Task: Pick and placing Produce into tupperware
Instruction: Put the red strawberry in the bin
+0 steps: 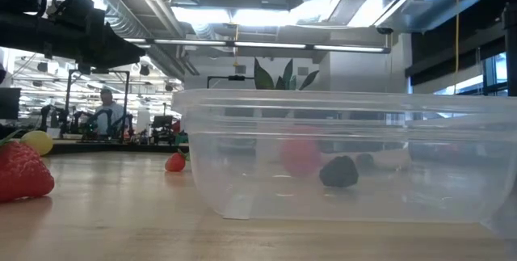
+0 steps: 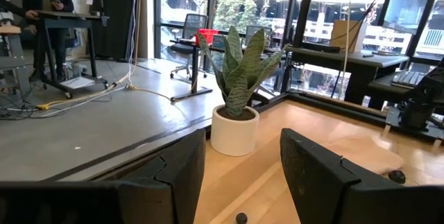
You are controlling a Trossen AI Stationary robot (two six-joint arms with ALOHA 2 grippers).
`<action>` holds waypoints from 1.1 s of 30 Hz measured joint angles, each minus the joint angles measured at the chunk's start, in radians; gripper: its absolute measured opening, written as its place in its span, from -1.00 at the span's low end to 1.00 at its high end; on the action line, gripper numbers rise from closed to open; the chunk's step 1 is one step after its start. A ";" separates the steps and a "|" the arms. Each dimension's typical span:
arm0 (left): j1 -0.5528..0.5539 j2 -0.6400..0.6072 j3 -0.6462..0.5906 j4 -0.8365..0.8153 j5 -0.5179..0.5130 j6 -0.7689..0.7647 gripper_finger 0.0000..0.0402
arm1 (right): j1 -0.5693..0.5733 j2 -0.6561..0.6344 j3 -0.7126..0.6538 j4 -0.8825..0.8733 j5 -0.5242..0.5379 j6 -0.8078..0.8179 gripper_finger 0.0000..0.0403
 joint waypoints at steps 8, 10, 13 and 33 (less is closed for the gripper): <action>0.000 0.000 0.000 0.000 0.000 -0.047 -0.11 | 0.001 0.046 0.000 0.030 0.007 0.200 0.49; 0.000 0.000 0.000 0.000 0.000 -0.049 -0.11 | 0.001 0.071 0.000 0.034 0.007 0.218 0.47; 0.000 0.000 0.000 0.000 0.000 -0.049 -0.11 | 0.001 0.111 0.000 0.041 0.007 0.222 0.42; 0.000 0.000 0.000 0.000 0.000 -0.050 -0.11 | 0.070 0.185 -0.001 0.029 -0.004 0.334 0.35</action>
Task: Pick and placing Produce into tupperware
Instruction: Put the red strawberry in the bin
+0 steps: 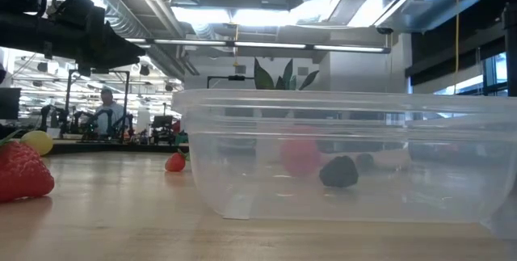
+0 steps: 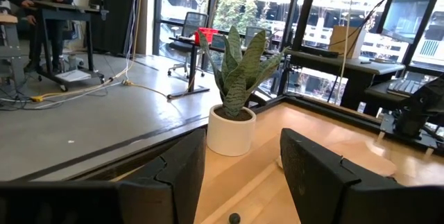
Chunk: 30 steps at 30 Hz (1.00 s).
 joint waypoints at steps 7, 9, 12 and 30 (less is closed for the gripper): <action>0.000 0.000 0.000 0.000 0.000 0.000 -0.11 | 0.001 0.000 0.000 0.007 0.001 0.004 0.35; 0.000 0.000 0.000 0.000 0.000 0.000 -0.11 | 0.001 0.000 0.000 0.017 0.001 0.005 0.35; 0.000 0.000 0.000 0.000 0.000 0.000 -0.11 | 0.001 -0.009 -0.004 -0.014 0.001 0.003 0.35; 0.000 0.000 0.000 0.000 0.006 -0.053 -0.11 | -0.014 -0.298 -0.408 0.456 0.085 0.028 0.35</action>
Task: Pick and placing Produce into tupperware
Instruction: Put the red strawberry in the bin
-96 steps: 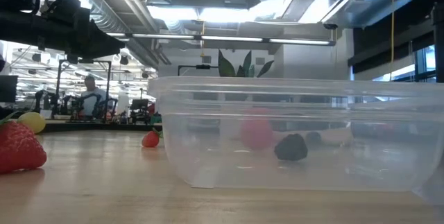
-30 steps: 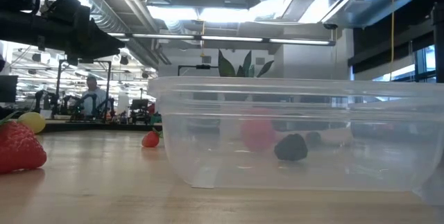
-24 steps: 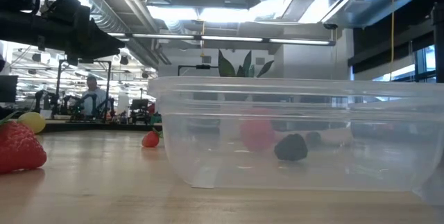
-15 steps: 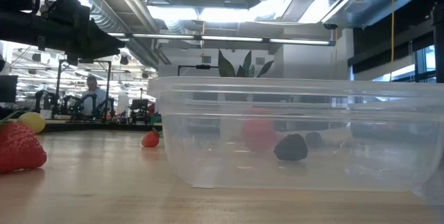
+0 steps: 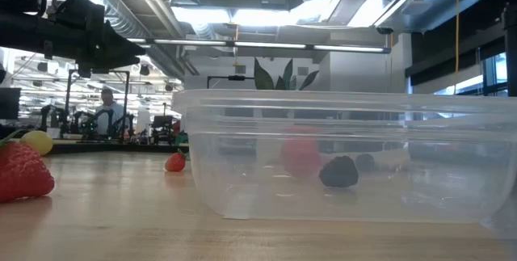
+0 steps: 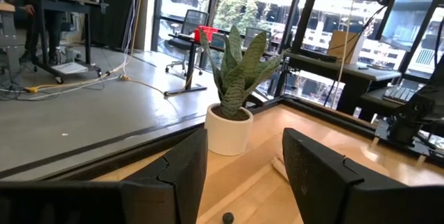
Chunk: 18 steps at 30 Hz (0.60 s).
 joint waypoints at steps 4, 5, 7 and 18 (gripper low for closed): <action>0.000 0.000 0.000 0.000 0.000 0.000 -0.11 | 0.001 0.000 0.002 -0.005 -0.006 0.000 0.35; 0.000 0.000 0.000 0.000 0.000 0.000 -0.11 | 0.001 0.002 0.002 -0.004 -0.008 0.000 0.35; 0.000 0.000 0.000 0.000 0.000 0.000 -0.11 | 0.000 0.014 0.002 -0.004 -0.026 -0.001 0.35; 0.000 0.000 0.000 0.000 0.001 0.000 -0.11 | 0.000 0.129 0.002 0.051 -0.055 -0.006 0.35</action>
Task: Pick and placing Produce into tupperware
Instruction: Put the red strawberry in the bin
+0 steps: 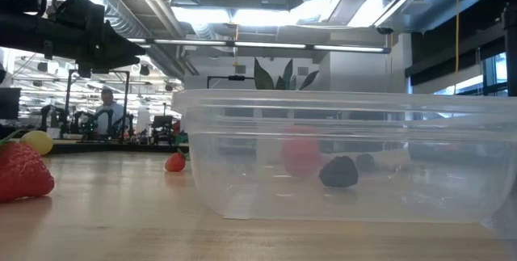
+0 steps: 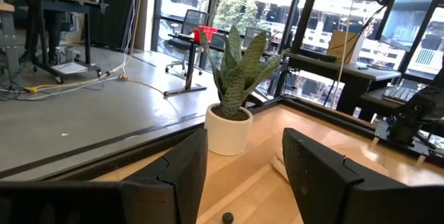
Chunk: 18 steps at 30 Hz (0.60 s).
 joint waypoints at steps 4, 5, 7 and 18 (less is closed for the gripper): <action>0.000 0.000 0.000 0.000 0.000 0.000 -0.11 | 0.000 0.017 0.001 0.008 -0.003 0.000 0.35; 0.000 0.000 0.000 0.000 0.000 0.000 -0.11 | 0.000 0.018 0.001 0.008 -0.004 0.000 0.35; 0.000 0.000 0.000 0.000 0.000 0.000 -0.11 | 0.000 0.018 0.001 0.010 -0.004 0.000 0.32; 0.000 0.000 0.000 0.000 0.000 0.000 -0.11 | 0.000 0.019 0.001 0.024 -0.005 0.000 -0.24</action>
